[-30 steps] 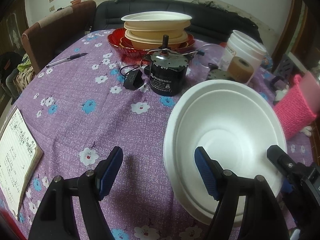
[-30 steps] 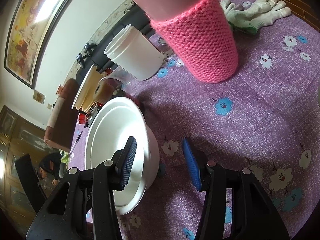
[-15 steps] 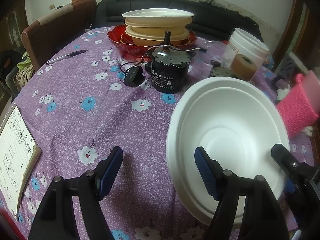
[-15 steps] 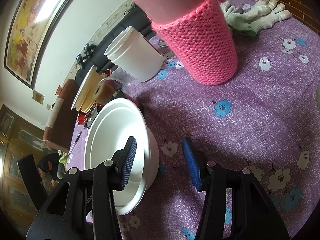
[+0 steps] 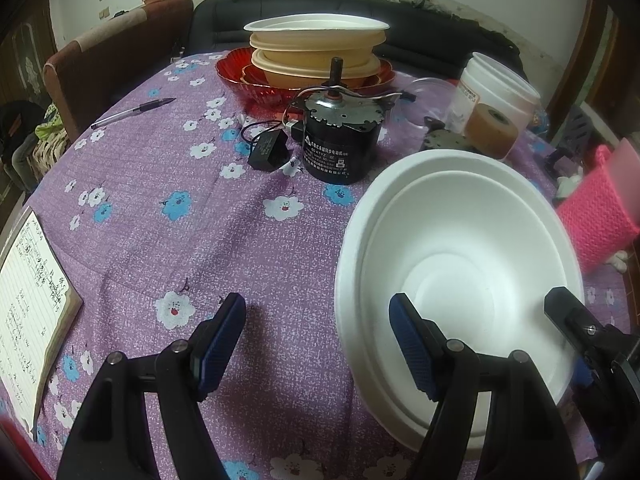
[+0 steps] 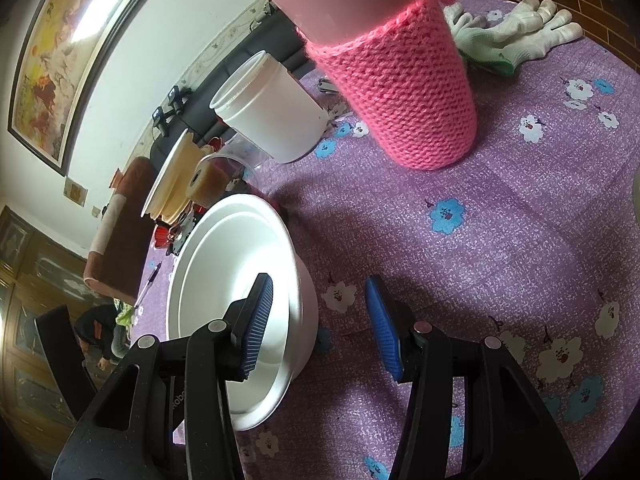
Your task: Organize plates and bowls
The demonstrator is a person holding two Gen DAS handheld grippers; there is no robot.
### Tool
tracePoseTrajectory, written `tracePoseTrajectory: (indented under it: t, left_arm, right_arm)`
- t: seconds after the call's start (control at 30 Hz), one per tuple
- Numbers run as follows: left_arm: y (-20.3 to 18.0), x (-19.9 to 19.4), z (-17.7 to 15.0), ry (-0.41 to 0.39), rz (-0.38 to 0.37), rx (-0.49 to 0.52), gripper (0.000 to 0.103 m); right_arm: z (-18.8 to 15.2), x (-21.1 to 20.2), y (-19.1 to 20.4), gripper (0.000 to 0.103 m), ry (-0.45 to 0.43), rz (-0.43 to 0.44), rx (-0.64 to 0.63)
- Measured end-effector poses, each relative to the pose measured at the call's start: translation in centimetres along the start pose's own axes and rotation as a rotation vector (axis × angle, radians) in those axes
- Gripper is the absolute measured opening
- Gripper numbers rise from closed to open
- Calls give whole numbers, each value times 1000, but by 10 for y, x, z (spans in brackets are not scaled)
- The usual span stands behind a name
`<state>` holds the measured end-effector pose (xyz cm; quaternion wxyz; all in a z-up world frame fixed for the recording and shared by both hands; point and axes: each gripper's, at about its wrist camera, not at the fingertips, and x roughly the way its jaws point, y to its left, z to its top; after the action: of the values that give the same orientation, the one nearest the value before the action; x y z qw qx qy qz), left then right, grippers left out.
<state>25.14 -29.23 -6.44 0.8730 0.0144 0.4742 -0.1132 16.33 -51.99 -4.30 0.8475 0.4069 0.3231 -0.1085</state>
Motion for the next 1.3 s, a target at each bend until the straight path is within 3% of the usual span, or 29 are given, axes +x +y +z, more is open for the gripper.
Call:
tracePoseTrajectory:
  t: [0.93,1.1,1.17,1.3]
  left_arm:
    - [2,5,-1,12,0,-1,74]
    - [3,5,-1,13,-2,-3,74]
    - [3,5,-1,12,-2,-2,74]
    - [3,5,-1,12,-1,-2,74]
  right_arm:
    - [0,5,-2,49,7,-2,1]
    - [-1,6,-2,45,11,-11,-5]
    - [-1,7,0,39,18,-7,-17]
    - [-2,8,1,39,22,-4,-21]
